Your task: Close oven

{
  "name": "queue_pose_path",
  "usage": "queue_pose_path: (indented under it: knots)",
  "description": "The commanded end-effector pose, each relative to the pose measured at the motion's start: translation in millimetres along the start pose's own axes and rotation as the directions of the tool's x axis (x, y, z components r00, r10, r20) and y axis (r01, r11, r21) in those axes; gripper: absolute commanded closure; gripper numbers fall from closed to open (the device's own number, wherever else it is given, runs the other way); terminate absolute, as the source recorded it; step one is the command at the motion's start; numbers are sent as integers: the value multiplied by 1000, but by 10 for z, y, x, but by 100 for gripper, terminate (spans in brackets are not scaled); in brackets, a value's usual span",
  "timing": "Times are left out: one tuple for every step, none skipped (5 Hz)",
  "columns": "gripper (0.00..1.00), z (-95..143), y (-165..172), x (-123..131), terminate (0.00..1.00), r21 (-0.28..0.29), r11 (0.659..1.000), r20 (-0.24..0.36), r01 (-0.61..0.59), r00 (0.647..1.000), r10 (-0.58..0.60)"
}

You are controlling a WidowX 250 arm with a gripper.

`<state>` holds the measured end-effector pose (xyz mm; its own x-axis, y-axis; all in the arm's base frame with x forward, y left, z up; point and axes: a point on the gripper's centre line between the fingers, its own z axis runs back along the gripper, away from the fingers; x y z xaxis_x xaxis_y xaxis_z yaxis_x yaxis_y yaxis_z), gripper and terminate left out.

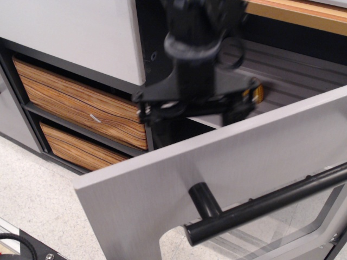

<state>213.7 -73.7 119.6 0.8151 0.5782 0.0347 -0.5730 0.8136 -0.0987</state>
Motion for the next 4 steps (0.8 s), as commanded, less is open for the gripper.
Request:
queue_pose_path:
  knots:
    - [0, 720, -330, -239, 0, -112, 989, -26, -100, 995, 98]
    - [0, 820, -413, -350, 0, -120, 984, -86, -129, 989, 119]
    - [0, 872, -502, -498, 0, -119, 981, -169, -150, 977, 129]
    - [0, 847, -559, -627, 0, -103, 979, -213, -176, 965, 151]
